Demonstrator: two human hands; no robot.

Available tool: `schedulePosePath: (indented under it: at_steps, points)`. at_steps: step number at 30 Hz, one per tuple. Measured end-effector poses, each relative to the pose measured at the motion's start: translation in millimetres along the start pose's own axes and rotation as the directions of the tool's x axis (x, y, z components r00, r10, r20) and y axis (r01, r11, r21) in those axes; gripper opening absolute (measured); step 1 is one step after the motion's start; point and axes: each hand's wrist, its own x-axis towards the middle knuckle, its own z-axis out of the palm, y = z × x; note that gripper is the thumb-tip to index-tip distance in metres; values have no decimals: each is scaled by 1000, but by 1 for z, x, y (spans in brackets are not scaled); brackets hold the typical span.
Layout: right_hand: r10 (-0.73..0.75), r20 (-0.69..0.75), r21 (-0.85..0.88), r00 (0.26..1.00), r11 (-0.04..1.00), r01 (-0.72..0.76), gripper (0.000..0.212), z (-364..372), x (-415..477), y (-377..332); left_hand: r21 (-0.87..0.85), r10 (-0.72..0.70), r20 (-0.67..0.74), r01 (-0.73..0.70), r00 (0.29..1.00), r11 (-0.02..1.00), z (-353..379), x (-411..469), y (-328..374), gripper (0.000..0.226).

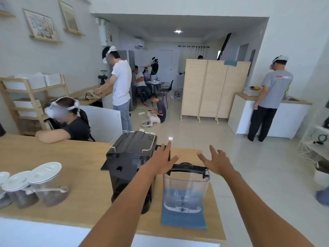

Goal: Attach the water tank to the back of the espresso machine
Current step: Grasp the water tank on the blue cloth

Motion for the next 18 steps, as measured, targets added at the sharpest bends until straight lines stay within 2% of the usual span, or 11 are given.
schedulePosePath:
  at_steps: [3, 6, 9, 13, 15, 16, 18]
  points:
    - [10, 34, 27, 999, 1000, -11, 98, 15, -5, 8, -105, -131, 5, 131, 991, 986, 23, 2, -8, 92]
    - [36, 46, 70, 998, 997, -39, 104, 34, -9, 13, -256, -265, 52, 269, 963, 928, 42, 5, -17, 107]
    - [68, 68, 124, 995, 989, -76, 116, 48, -6, 20, -415, -323, 35, 308, 946, 856, 49, 9, -18, 112]
    - [136, 159, 296, 978, 938, -179, 130, 58, 1, 28, -552, -399, 53, 360, 915, 752, 60, 20, -31, 127]
    - [126, 198, 339, 972, 922, -189, 122, 59, 3, 29, -558, -435, 107, 416, 894, 718, 62, 23, -36, 138]
    - [106, 211, 369, 972, 912, -180, 110, 60, 3, 30, -554, -440, 141, 439, 887, 708, 65, 24, -39, 132]
    - [63, 234, 444, 970, 881, -164, 85, 59, 0, 30, -576, -411, 171, 429, 895, 695, 67, 23, -39, 98]
